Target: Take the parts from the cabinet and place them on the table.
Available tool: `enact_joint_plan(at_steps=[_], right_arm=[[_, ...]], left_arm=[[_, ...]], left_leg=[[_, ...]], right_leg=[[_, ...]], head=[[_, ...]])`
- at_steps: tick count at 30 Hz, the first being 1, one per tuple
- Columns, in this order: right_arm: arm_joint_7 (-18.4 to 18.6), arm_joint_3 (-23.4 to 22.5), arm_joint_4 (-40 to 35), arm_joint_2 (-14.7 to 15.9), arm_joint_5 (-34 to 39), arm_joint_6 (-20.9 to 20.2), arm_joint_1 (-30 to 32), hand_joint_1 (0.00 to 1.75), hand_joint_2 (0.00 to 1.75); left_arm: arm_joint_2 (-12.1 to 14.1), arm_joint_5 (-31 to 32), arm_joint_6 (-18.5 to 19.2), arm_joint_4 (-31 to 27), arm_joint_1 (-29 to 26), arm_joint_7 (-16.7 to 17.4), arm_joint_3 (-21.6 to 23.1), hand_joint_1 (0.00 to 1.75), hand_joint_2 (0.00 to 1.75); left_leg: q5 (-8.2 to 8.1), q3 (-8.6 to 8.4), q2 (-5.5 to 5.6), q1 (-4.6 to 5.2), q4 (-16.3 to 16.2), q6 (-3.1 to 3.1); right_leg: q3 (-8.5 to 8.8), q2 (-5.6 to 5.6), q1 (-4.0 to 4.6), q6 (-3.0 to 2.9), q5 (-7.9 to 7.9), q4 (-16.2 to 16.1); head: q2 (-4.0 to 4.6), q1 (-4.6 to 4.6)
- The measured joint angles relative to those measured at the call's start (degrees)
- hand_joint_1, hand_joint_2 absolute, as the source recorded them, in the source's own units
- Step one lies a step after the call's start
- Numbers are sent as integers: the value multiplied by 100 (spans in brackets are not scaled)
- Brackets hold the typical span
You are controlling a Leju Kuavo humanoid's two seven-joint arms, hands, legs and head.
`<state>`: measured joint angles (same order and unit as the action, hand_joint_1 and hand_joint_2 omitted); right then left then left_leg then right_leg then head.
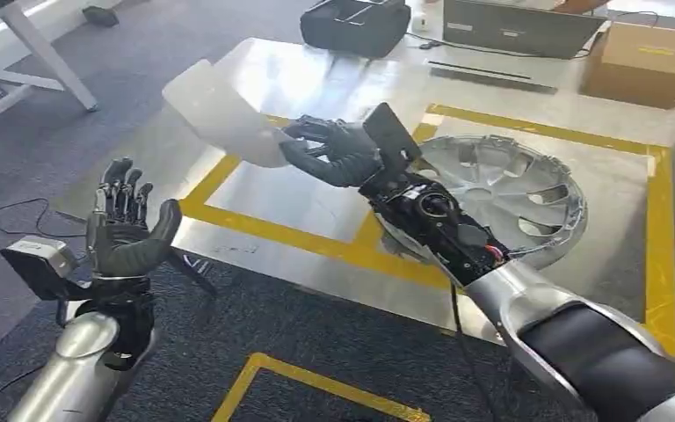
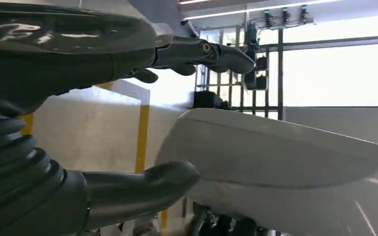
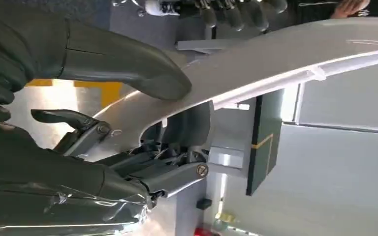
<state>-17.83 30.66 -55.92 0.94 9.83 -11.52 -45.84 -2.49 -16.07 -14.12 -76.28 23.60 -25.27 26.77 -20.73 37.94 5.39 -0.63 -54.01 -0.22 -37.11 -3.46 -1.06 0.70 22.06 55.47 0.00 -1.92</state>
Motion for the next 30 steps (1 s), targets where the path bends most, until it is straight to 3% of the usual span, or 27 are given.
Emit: enact_joint_plan(at_steps=[4, 14, 22, 30], right_arm=[[-155, 31, 638, -160, -98, 70, -329, 175, 175], [-241, 101, 1826, -391, -382, 404, -824, 175, 175], [-243, 127, 2276, -492, -407, 455, -916, 175, 175], [-175, 216, 2702, -643, -1202, 994, -1097, 175, 175]], left_arm=[[-11, -24, 0, 28, 26, -20, 50, 0, 175], [-68, -120, 39, 125, 93, -168, 83, 0, 175], [-88, -138, 44, 195, 110, -188, 85, 0, 175], [-120, -361, 129, 267, 129, -297, 94, 0, 175]], left_leg=[[15, 0, 0, -7, 5, -43], [15, 3, 2, -2, -14, -51], [13, 8, 2, 4, -22, -46], [14, 7, 1, 4, -23, -45]], right_leg=[[4, 4, 7, -12, -9, 0], [22, 9, 2, -5, -15, -10], [21, 8, -5, 7, -22, -14], [22, 8, -5, 10, -25, -14]], head=[[0, 20], [0, 22], [0, 20], [0, 24]])
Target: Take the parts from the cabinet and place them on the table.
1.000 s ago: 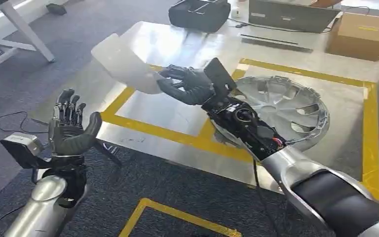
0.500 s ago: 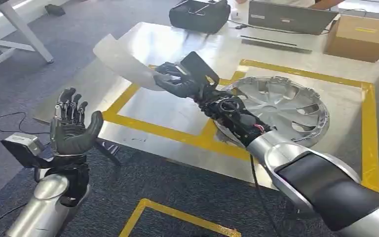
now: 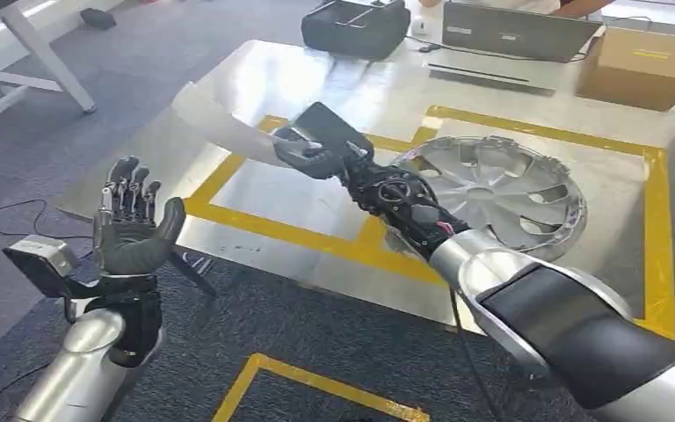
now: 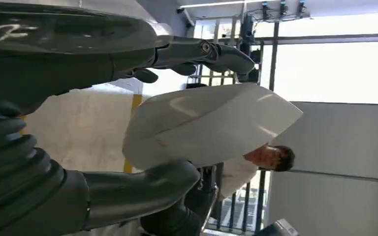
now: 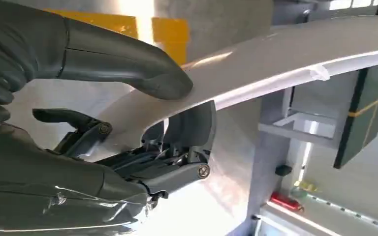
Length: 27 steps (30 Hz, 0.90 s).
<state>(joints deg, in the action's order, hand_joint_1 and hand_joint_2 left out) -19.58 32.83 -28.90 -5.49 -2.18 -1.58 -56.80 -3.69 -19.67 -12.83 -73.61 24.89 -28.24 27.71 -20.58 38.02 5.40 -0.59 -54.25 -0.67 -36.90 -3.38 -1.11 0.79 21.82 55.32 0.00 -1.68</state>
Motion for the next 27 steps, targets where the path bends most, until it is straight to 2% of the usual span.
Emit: enact_joint_plan(at_steps=[4, 13, 17, 27], right_arm=[[90, 125, 212, -85, -385, 226, -90, 175, 175], [107, 273, 463, -140, -442, 289, -118, 175, 175], [219, 374, 549, -168, -796, 464, -135, 175, 175], [1016, 868, 758, -275, -2310, 1451, -244, 175, 175]], left_arm=[[-15, -39, 0, 33, 29, -44, 59, 0, 175], [-20, -57, 0, 79, 32, -64, 92, 0, 175], [-26, -57, 17, 98, 38, -83, 94, 0, 175], [-127, -116, 46, 197, 115, -136, 201, 0, 175]], left_leg=[[1, -2, 0, 0, 0, 1], [0, -1, 0, 0, -3, 1], [0, -2, 0, 0, -4, 1], [1, -3, 0, 0, -6, 3]], right_leg=[[3, 0, 0, 0, 0, 0], [3, 0, 0, 1, 0, 0], [5, 0, 0, 1, -1, 0], [8, 0, 0, 3, -2, 0]], head=[[0, 0], [0, 0], [0, 0], [0, 0]])
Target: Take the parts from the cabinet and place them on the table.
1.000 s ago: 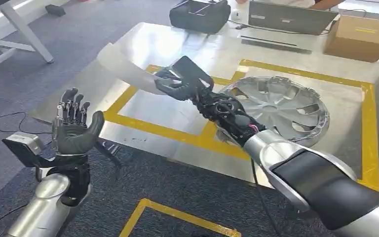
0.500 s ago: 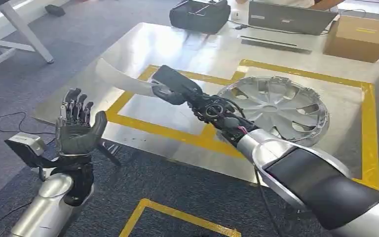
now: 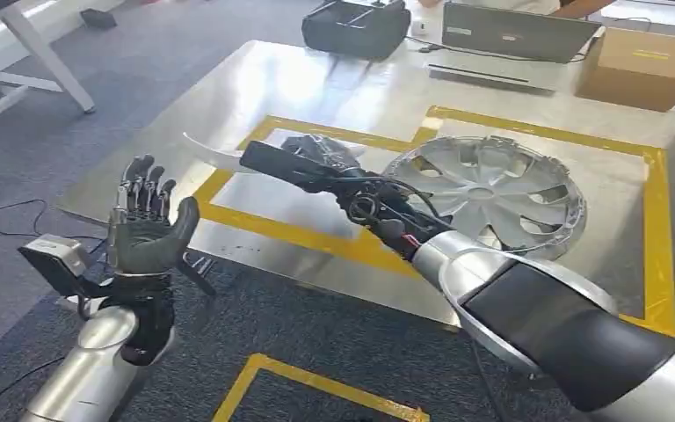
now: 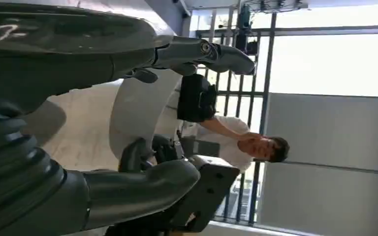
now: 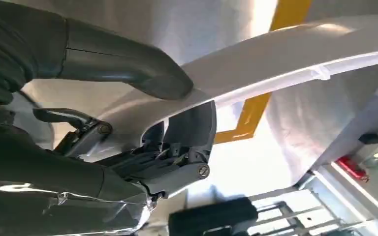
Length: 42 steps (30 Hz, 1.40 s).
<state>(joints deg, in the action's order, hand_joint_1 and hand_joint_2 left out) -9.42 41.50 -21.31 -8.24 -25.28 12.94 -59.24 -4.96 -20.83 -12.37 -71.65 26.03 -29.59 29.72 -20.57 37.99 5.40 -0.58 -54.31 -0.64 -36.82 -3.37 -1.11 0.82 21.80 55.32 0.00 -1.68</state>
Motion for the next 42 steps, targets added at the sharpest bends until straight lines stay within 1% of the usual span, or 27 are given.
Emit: enact_joint_plan(at_steps=[4, 8, 10, 13, 25, 30, 31, 36, 42], right_arm=[[385, 234, 68, -2, -593, 238, -72, 175, 175], [929, 481, 127, -2, -1349, 889, -166, 175, 175], [1034, 582, 164, -2, -1550, 1056, -230, 175, 175], [1080, 658, 206, 0, -1647, 1163, -262, 175, 175], [1095, 807, 341, 2, -1719, 1185, -285, 175, 175], [1148, 837, 381, 2, -1865, 1366, -311, 175, 175], [1148, 846, 400, 4, -1915, 1384, -340, 0, 0], [1130, 864, 450, 11, -2012, 1399, -385, 0, 0], [1121, 864, 483, 13, -2020, 1379, -385, 0, 0]], left_arm=[[-37, -24, 2, 28, 23, -5, 66, 0, 175], [-83, -31, 35, 59, 41, -5, 94, 0, 175], [-103, -42, 52, 89, 74, -5, 120, 0, 175], [-131, -44, 57, 120, 103, -7, 188, 0, 175], [-182, -44, 57, 221, 123, -26, 269, 0, 175], [-188, -63, 68, 256, 144, -50, 291, 0, 175], [-190, -79, 102, 284, 161, -59, 313, 0, 175], [-192, -179, 212, 371, 170, -92, 324, 0, 175], [-193, -219, 225, 424, 171, -118, 324, 0, 175]], left_leg=[[0, 0, 0, 1, -2, 0], [0, 0, 0, 1, -5, 1], [0, 0, -3, 1, -6, 1], [-1, -1, -3, 1, -8, 1], [-1, -1, -3, 1, -8, 1], [-2, -4, -4, 1, -8, 1], [-1, -4, -4, 1, -8, 1], [-3, -9, -5, 1, -9, 2], [-3, -11, -4, 1, -8, 2]], right_leg=[[0, 0, -1, 1, 0, 0], [0, 0, -1, 1, 0, -1], [-2, -3, -1, 1, -1, -1], [0, -3, -1, 2, -1, -1], [1, -3, 0, 2, -1, -1], [4, -3, 0, 2, -1, -1], [3, -3, 0, 2, -1, -1], [9, -4, 0, 2, -1, -1], [11, -3, 0, 2, -1, -1]], head=[[0, -2], [0, 2], [0, 2], [0, 2], [0, 2], [0, 2], [0, 4], [0, 2], [0, 2]])
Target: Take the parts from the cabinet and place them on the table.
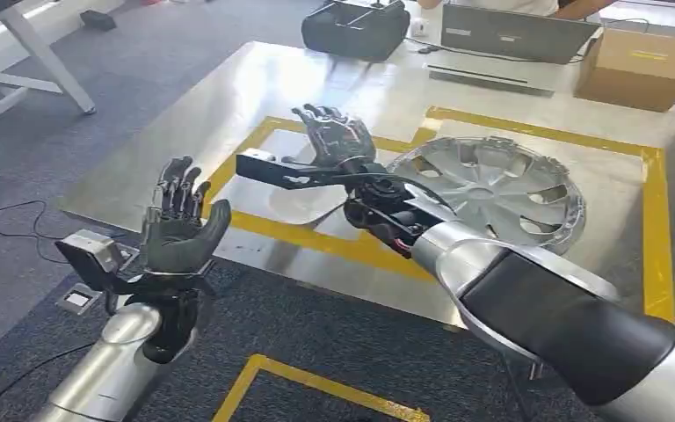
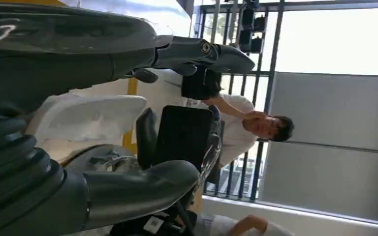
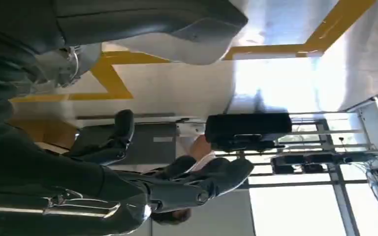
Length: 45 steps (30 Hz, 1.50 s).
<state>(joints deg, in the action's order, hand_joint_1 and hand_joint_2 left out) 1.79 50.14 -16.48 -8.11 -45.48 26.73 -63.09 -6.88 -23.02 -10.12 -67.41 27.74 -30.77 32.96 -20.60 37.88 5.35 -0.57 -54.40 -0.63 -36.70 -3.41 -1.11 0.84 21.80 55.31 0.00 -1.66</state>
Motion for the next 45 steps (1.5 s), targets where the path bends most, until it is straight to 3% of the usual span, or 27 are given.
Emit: enact_joint_plan(at_steps=[15, 18, 19, 25, 28, 30, 35, 38, 45], right_arm=[[-35, -15, 18, 0, -15, -63, 8, 0, 0], [-175, -68, 18, 0, 88, -39, 14, 0, 0], [-297, -114, 18, 0, 194, -16, 23, 0, 0], [-1262, -532, -9, -2, 1338, 9, 142, 0, 0], [-1936, -911, -133, -7, 2232, -373, 195, 0, 0], [-2190, -1189, -306, -15, 2766, -731, 258, 0, 0], [-2194, -1702, -828, -15, 3402, -1282, 435, 0, 0], [-1927, -1917, -1450, -9, 4099, -1707, 772, 0, 0], [-1455, -2140, -2761, 103, 4650, -1852, 1348, 0, 0]], left_arm=[[2, 37, -17, 0, -3, -29, 0, 0, 175], [2, 39, -53, 2, -4, -29, 0, 0, 175], [4, 42, -59, 2, -5, -31, 0, 0, 0], [44, 61, -70, 2, -50, -77, -2, 0, 0], [87, 142, -153, 2, -91, -51, -11, 0, 0], [129, 177, -208, -4, -106, 46, -26, 0, 0], [219, 206, -266, -24, -146, 153, -122, 0, 0], [282, 243, -426, -96, -195, 179, -175, 0, 0], [411, 260, -485, -262, -279, 242, -260, 0, 0]], left_leg=[[0, -1, 0, 0, -1, 0], [0, -1, 0, 0, 0, 0], [0, -1, 0, 0, 0, 0], [0, -1, 3, 0, 0, 1], [-1, -1, 3, 0, 1, 1], [-1, -3, 4, 0, 1, 1], [0, -6, 6, 0, 1, 1], [-5, -19, 4, 0, 1, 0], [-10, -27, 3, 1, 1, 0]], right_leg=[[1, 0, 0, 0, 0, 0], [2, 0, 0, 0, 0, 0], [2, 0, 0, 0, 0, 0], [9, 3, 1, 1, 1, 0], [10, 3, 1, 2, 2, 0], [12, 4, 2, 3, 2, 0], [15, 7, 2, 3, 2, 0], [24, 3, 2, 5, 5, 0], [29, 3, 2, 3, 11, -3]], head=[[0, 0], [0, 0], [0, 0], [0, 0], [0, 0], [0, 2], [0, 0], [0, -2], [0, 2]])
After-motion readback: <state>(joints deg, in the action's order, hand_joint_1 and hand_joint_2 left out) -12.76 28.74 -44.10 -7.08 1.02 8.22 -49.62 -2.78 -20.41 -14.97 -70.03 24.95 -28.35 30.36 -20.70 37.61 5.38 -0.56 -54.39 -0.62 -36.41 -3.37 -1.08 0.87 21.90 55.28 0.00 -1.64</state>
